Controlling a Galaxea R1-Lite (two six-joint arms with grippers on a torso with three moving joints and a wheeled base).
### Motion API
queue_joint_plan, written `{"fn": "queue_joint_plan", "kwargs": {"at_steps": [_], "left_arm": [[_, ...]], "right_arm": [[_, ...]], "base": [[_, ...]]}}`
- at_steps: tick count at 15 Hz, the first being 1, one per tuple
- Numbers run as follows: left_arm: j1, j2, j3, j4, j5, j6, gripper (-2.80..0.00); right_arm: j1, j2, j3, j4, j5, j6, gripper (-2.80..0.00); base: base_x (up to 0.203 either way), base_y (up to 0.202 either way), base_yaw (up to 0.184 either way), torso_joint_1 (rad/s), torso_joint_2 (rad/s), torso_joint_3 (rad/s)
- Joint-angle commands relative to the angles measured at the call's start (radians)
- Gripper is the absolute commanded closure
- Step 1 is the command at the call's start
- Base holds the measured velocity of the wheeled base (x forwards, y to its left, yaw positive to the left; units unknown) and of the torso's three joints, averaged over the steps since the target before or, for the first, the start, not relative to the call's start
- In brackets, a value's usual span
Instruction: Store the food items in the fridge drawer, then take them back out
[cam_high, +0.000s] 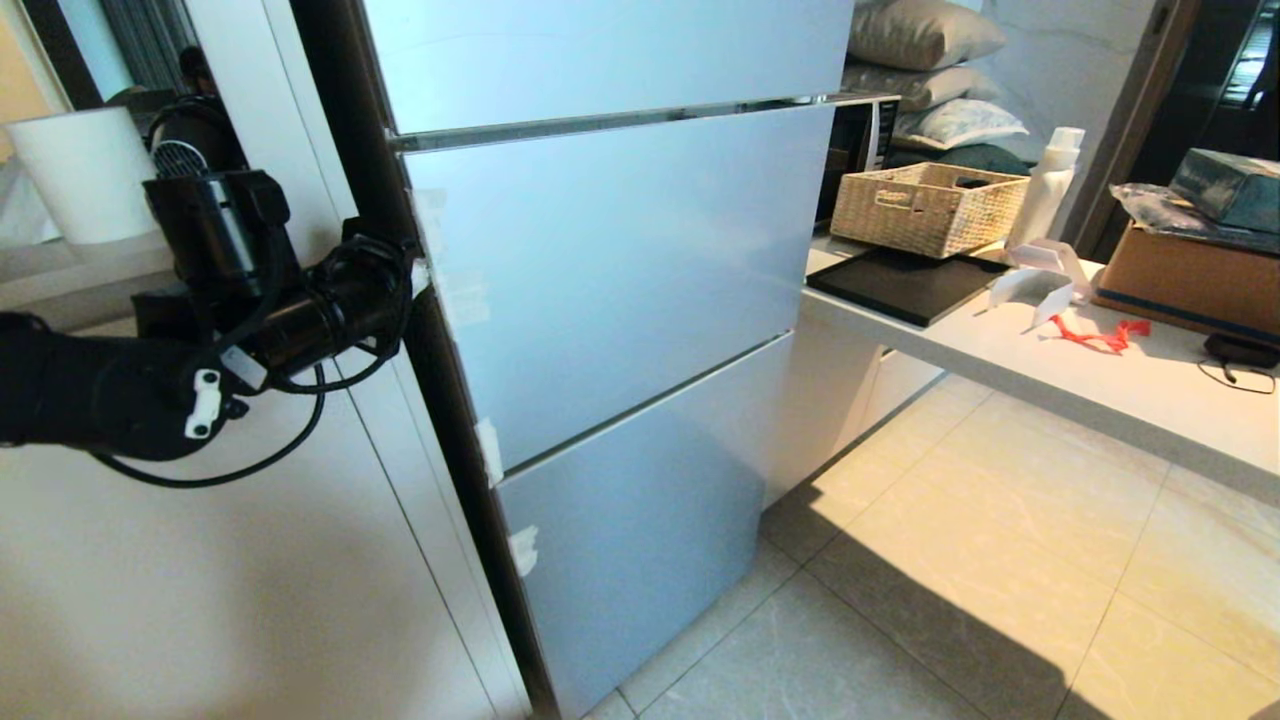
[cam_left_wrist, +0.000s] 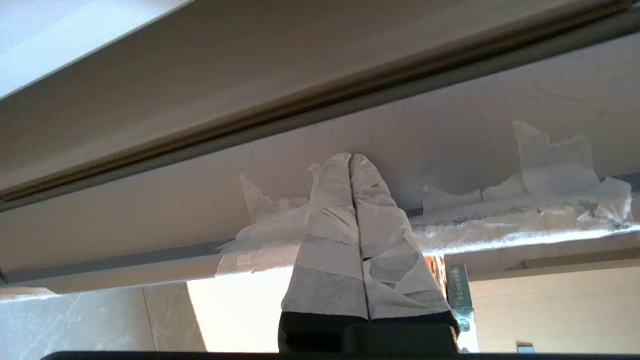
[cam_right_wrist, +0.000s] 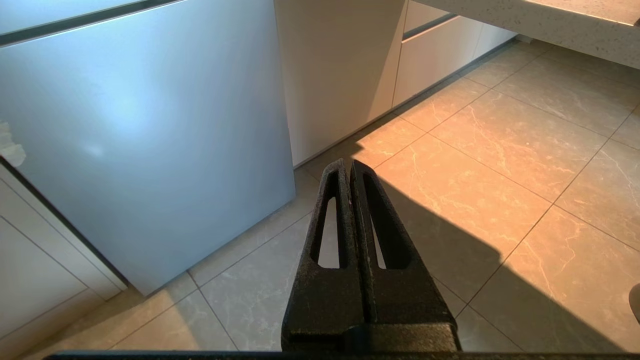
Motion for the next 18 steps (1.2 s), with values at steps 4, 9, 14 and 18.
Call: {"fn": "queue_joint_plan", "kwargs": {"at_steps": [4,9,14,18], "left_arm": [[-0.050,-0.042,0.028,-0.003,0.001,-0.005,0.00],[-0.088,-0.099,0.096,-0.003,0.016,0.001,0.00],[-0.158,-0.170,0.213,-0.005,0.047,0.025,0.00],[-0.250,-0.293,0.345,-0.004,0.060,0.026,0.00]], "right_arm": [[0.000,0.000,0.000,0.000,0.000,0.000,0.00],[0.000,0.002,0.000,0.000,0.000,0.000,0.00],[0.000,0.002,0.000,0.000,0.000,0.000,0.00],[0.000,0.002,-0.001,0.000,0.000,0.000,0.00]], "base": [[0.000,0.000,0.000,0.000,0.00,0.000],[0.000,0.000,0.000,0.000,0.00,0.000],[0.000,0.000,0.000,0.000,0.00,0.000],[0.000,0.000,0.000,0.000,0.00,0.000]]}}
